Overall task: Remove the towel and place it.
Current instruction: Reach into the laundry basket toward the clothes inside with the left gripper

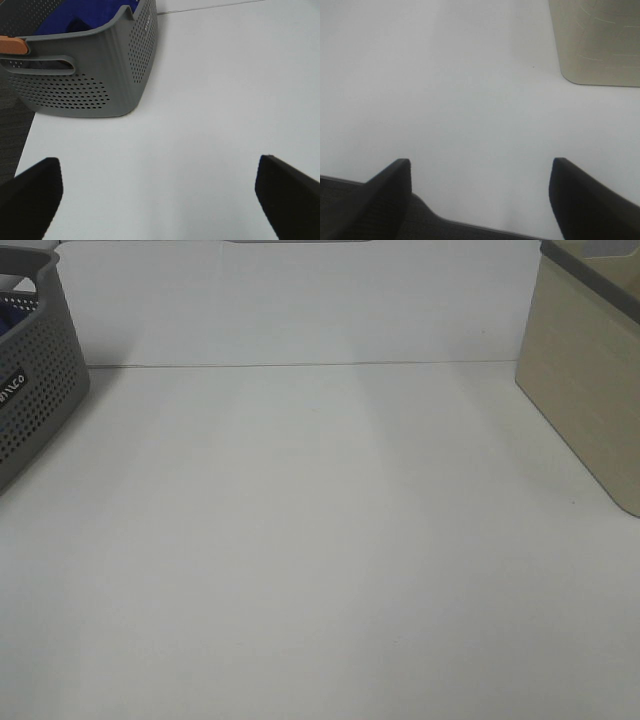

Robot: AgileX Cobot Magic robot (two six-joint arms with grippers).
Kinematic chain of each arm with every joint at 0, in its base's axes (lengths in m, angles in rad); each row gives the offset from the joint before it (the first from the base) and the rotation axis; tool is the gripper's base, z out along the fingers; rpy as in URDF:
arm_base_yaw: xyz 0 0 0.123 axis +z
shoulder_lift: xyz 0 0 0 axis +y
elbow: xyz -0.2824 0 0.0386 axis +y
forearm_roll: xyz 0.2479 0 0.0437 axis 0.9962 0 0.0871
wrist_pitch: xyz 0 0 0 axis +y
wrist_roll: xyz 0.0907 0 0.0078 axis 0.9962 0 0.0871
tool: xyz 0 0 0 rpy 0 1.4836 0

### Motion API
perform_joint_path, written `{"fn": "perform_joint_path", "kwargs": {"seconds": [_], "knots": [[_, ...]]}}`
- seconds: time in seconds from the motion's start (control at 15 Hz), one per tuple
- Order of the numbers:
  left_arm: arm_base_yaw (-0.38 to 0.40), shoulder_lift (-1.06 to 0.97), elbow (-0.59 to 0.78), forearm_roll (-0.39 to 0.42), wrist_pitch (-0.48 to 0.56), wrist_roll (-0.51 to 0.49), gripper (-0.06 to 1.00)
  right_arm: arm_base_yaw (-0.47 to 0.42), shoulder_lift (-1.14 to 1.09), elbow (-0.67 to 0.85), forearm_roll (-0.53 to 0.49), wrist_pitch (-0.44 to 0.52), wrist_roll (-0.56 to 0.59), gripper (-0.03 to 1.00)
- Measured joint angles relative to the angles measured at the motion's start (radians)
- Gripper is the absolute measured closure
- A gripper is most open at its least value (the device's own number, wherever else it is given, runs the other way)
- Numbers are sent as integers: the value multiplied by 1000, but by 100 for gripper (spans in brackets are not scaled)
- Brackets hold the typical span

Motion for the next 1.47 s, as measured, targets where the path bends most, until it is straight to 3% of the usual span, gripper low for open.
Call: {"fn": "perform_joint_path", "kwargs": {"seconds": [0.33, 0.47, 0.87, 0.93, 1.0, 1.27, 1.47], "knots": [[0, 28, -26, 0, 21, 1, -5, 0, 0, 0, 0, 0, 0, 22], [0, 108, -108, 20, 66, 44, -5, 0, 0, 0, 0, 0, 0, 22], [0, 596, -478, 121, 135, 407, -5, 0, 0, 0, 0, 0, 0, 22], [0, 773, -630, 150, 135, 562, -5, 0, 0, 0, 0, 0, 0, 22], [0, 863, -711, 173, 135, 639, -5, 0, 0, 0, 0, 0, 0, 22], [0, 1158, -954, 312, 135, 784, -5, 0, 0, 0, 0, 0, 0, 22], [0, 1367, -1062, 447, 134, 813, -5, 0, 0, 0, 0, 0, 0, 22]]}}
